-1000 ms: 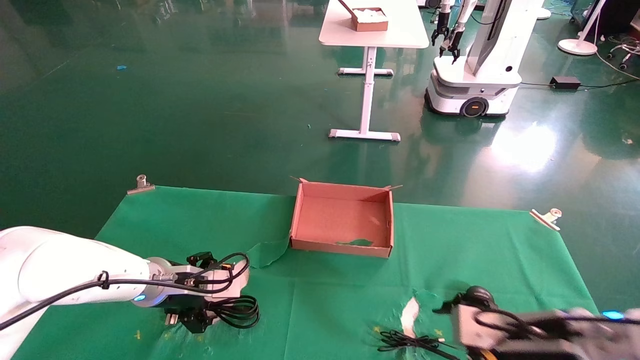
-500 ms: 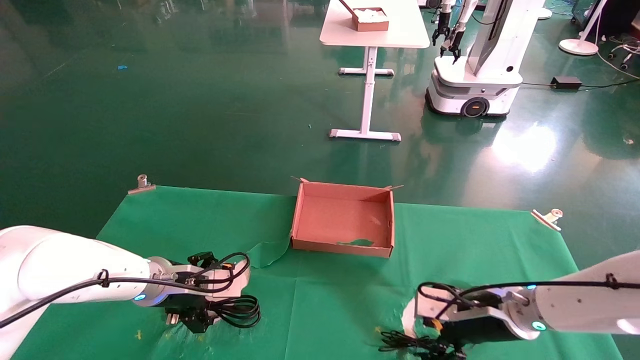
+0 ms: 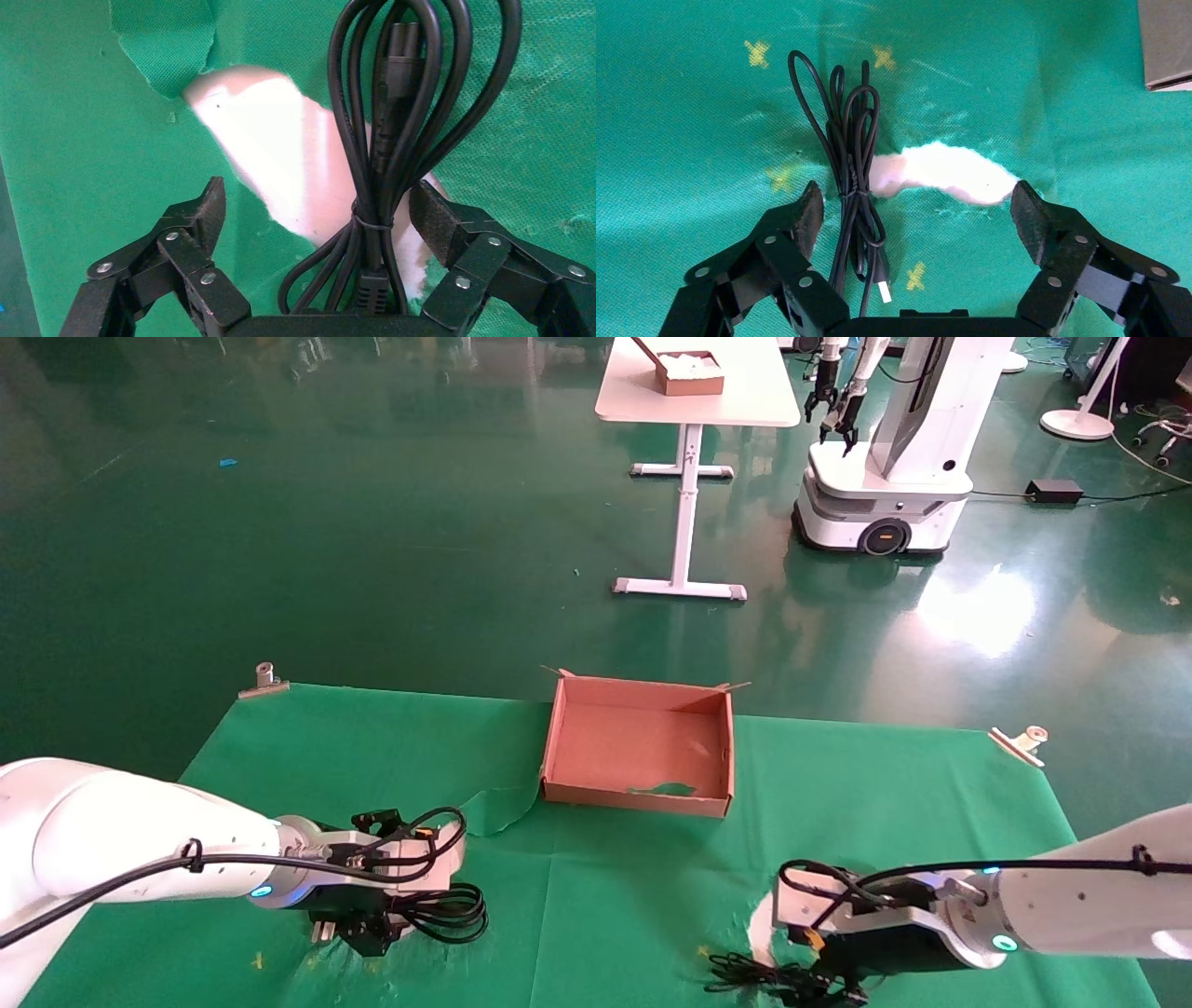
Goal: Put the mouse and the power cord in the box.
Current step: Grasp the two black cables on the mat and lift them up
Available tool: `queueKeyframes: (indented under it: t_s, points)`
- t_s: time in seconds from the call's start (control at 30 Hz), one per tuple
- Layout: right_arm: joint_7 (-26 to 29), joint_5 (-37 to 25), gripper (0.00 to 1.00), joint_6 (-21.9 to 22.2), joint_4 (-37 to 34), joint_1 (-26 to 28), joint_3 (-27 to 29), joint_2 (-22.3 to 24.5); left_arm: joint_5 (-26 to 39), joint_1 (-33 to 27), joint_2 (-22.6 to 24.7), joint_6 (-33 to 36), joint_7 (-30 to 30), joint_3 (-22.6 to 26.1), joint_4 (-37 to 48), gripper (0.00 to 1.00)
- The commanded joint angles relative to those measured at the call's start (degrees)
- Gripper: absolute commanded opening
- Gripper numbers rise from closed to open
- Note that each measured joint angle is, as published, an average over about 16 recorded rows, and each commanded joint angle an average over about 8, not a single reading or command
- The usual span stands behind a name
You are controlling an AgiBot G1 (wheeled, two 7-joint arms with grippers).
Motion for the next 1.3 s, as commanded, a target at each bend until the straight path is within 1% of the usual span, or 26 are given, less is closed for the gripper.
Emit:
queueKeyframes:
  t_s: [0.03,1.3]
  points:
    - [0.0,0.1,0.0,-0.1,0.2,-0.1,0.0,0.1,0.0,0.0,0.0,0.0,0.0,0.0,0.0,0.0]
    - [0.1,0.5,0.0,-0.3,1.0,-0.3,0.1,0.6,-0.2,-0.1,-0.1,0.0,0.0,-0.1,-0.2,0.0]
